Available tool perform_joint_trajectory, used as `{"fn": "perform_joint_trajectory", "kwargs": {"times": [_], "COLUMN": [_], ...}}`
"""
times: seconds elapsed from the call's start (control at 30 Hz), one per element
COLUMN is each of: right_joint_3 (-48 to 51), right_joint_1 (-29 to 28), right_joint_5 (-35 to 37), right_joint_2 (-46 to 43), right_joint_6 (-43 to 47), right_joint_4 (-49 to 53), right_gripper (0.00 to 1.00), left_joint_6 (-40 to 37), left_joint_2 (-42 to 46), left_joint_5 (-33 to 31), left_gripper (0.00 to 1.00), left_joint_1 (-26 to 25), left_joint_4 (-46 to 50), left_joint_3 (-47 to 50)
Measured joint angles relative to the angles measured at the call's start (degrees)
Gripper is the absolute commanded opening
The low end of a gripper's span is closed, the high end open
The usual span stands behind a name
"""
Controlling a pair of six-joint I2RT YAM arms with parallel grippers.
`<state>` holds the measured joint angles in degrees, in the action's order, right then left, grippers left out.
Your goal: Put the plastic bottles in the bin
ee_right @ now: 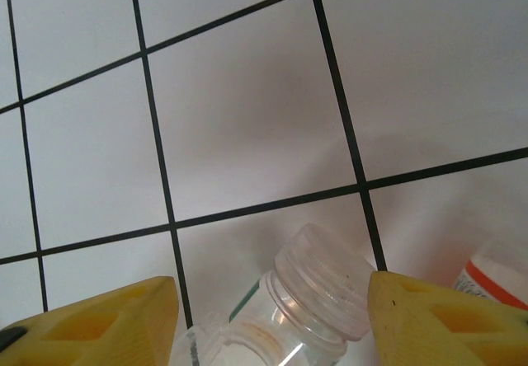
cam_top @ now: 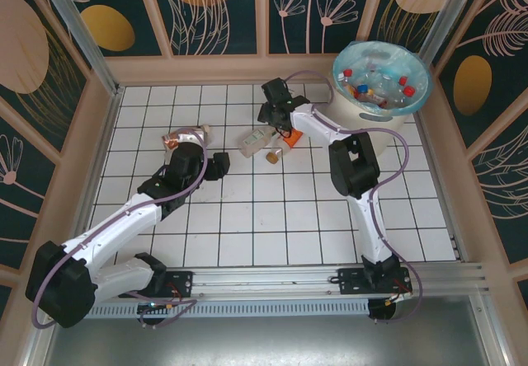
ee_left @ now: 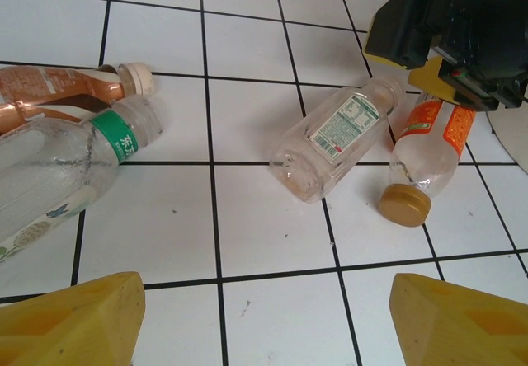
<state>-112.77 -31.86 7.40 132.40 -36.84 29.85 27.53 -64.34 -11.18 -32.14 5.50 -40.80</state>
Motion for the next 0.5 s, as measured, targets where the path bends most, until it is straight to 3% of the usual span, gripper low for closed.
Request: {"fn": "perform_joint_trajectory", "kwargs": {"times": [0.5], "right_joint_3": [-0.17], "right_joint_1": [0.0], "right_joint_5": [-1.18], "right_joint_2": [2.75], "right_joint_6": [-1.2], "right_joint_4": [1.14], "right_gripper": [0.73], "left_joint_6": [0.28], "left_joint_2": [0.02], "left_joint_5": [0.31], "left_gripper": [0.78], "left_joint_1": [0.0], "left_joint_4": [-1.03], "left_joint_3": [1.07]}}
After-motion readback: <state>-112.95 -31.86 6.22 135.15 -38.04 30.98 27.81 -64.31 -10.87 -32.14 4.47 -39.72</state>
